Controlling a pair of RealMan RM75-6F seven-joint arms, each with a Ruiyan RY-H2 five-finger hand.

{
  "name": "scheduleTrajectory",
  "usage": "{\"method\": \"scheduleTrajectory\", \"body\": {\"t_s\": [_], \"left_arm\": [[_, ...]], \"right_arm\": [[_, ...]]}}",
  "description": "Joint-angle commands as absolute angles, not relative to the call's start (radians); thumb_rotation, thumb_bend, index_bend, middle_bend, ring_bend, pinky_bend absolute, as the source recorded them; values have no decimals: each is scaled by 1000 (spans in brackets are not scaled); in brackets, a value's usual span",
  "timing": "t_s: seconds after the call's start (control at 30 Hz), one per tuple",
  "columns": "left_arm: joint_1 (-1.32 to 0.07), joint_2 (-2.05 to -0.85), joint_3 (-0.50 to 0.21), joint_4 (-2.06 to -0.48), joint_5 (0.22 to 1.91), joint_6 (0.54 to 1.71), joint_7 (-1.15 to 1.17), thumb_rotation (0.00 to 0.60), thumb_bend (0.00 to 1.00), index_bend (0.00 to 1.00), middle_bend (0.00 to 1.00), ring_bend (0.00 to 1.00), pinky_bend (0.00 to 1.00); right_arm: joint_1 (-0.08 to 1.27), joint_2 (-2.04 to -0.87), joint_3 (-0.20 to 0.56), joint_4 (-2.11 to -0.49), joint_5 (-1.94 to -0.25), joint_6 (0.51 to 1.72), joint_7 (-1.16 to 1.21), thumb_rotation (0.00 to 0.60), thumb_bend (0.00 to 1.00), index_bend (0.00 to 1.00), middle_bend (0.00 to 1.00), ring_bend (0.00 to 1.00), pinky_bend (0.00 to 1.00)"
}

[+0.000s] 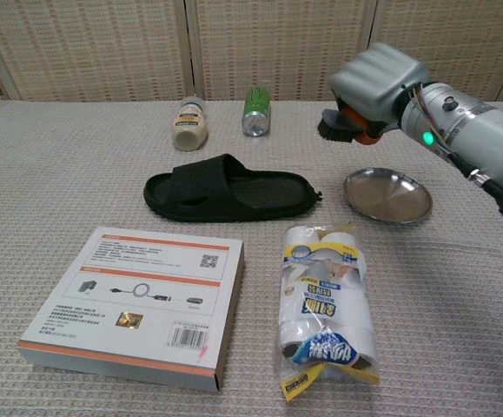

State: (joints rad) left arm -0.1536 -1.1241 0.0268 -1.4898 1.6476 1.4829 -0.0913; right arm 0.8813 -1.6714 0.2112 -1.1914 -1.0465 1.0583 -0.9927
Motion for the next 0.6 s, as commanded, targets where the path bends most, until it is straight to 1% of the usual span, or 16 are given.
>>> {"method": "scheduleTrajectory", "body": {"t_s": [0.03,0.2,0.43,0.6], "left_arm": [[-155,-1124,30,-1492,1652,1479,-87,600,461,0,0,0,196],[-161,-1123,40,-1501,1659,1461,-76,600,460,0,0,0,198],[-167,-1127,39,-1499,1661,1457,-78,600,460,0,0,0,201],[-166,-1127,41,-1496,1663,1460,-81,600,459,0,0,0,201]], "right_arm": [[823,-1621,152,-1201,-1040,1053,-982,600,388,891,722,647,881],[783,-1648,125,-1109,-1040,1020,-882,600,388,879,723,648,881],[786,-1715,111,-1011,-1069,981,-827,600,388,864,723,648,881],[793,-1753,111,-971,-1085,967,-821,600,388,787,723,629,881]]}}
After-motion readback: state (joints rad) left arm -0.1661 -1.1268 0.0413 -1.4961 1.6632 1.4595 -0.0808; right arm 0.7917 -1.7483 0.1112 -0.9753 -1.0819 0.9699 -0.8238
